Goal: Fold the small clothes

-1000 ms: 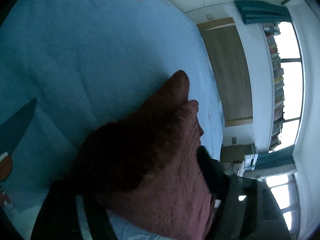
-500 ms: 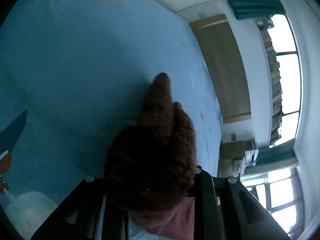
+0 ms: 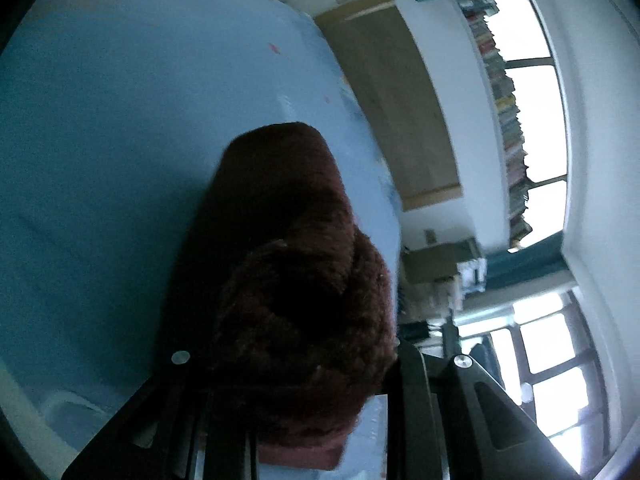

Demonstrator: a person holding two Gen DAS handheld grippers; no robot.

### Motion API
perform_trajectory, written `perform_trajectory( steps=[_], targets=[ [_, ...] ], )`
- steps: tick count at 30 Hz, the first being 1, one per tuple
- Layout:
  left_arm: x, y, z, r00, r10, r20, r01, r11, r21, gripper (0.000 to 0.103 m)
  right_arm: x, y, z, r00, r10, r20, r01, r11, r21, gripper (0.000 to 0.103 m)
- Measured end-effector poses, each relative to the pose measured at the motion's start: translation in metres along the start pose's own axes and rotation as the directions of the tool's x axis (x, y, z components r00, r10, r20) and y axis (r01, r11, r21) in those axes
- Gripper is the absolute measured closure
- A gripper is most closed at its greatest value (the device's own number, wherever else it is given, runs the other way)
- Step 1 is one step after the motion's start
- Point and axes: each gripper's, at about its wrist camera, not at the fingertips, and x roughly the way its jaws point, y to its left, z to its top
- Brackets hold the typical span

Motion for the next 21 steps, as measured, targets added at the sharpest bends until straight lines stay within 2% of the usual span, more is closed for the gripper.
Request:
perform_trajectory(
  steps=[6, 10, 13, 14, 18, 21],
  targets=[
    [0.047, -0.050, -0.033, 0.993, -0.069, -0.099, 0.074, 0.996, 0.046, 0.085, -0.009, -0.023, -0.005, 1.000, -0.006, 0.017, 0.005, 0.999, 0.043, 0.038],
    [0.089, -0.069, -0.066, 0.980, -0.060, -0.188, 0.075, 0.995, 0.072, 0.085, -0.018, -0.043, -0.008, 0.999, -0.025, 0.027, 0.023, 0.997, 0.073, 0.038],
    [0.117, -0.078, -0.097, 0.968, 0.026, -0.248, 0.015, 0.987, 0.162, 0.085, -0.023, -0.057, -0.010, 0.999, -0.039, 0.034, 0.036, 0.995, 0.092, 0.038],
    [0.128, -0.079, -0.112, 0.960, 0.082, -0.268, -0.022, 0.975, 0.221, 0.085, -0.024, -0.060, -0.011, 0.999, -0.042, 0.035, 0.038, 0.994, 0.098, 0.038],
    [0.148, -0.078, -0.154, 0.931, 0.213, -0.298, -0.097, 0.927, 0.361, 0.085, -0.026, -0.076, -0.017, 0.998, -0.050, 0.031, 0.046, 0.991, 0.129, 0.038],
    [0.151, -0.084, -0.172, 0.924, 0.264, -0.276, -0.127, 0.894, 0.430, 0.085, -0.027, -0.083, -0.022, 0.998, -0.048, 0.029, 0.043, 0.988, 0.147, 0.038]
  ],
)
